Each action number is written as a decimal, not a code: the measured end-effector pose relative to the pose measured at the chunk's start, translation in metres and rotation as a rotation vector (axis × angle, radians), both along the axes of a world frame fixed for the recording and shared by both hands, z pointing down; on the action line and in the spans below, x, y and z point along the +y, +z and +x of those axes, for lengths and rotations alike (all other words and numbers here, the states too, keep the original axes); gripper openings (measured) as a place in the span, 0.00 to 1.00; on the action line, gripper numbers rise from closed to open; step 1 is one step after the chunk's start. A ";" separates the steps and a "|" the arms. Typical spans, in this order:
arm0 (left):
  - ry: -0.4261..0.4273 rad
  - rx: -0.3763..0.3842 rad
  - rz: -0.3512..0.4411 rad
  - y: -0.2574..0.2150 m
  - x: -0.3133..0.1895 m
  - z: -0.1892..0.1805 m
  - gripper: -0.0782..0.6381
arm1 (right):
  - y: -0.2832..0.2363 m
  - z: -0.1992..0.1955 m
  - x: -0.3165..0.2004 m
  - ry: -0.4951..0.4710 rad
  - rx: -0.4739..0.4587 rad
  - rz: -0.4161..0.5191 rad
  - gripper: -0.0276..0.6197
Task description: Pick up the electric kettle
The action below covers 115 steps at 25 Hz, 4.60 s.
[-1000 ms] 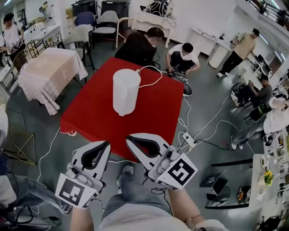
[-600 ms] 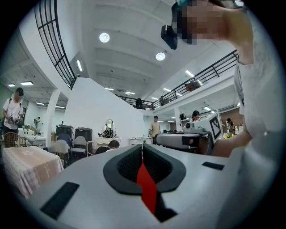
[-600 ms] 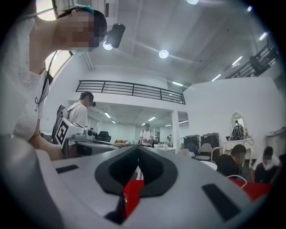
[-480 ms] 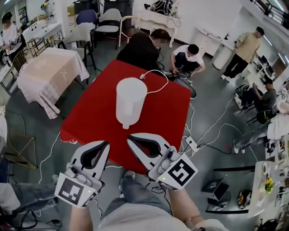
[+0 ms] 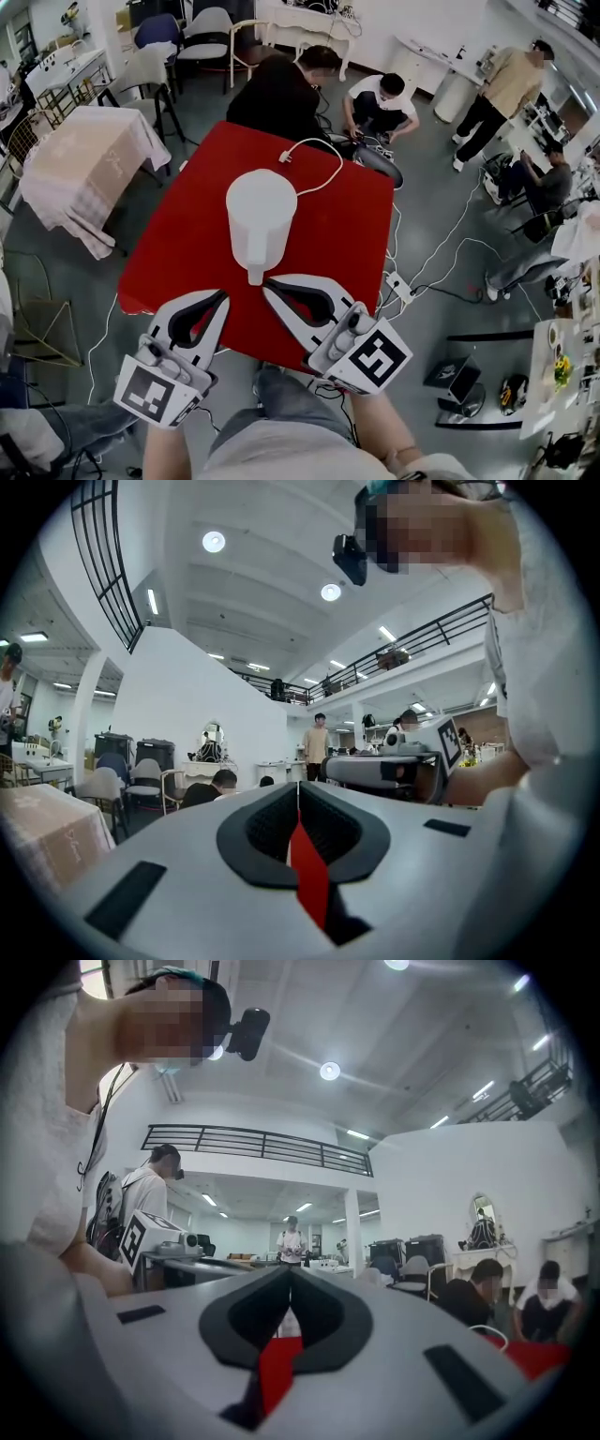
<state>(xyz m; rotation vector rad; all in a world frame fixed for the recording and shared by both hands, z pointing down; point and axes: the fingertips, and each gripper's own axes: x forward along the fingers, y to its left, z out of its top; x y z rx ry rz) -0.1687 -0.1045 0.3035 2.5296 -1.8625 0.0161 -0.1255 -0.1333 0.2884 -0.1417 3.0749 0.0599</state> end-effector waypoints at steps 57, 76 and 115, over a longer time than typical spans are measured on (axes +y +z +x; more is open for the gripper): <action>0.587 -0.066 -0.134 0.157 -0.096 0.023 0.28 | 0.083 -0.002 -0.001 0.545 0.105 -0.144 0.05; 0.532 -0.074 -0.145 0.164 -0.117 0.051 0.25 | 0.089 0.015 -0.004 0.551 0.112 -0.150 0.05; 0.586 -0.195 0.090 0.017 -0.034 0.039 0.28 | 0.018 0.010 0.034 0.584 0.071 -0.019 0.05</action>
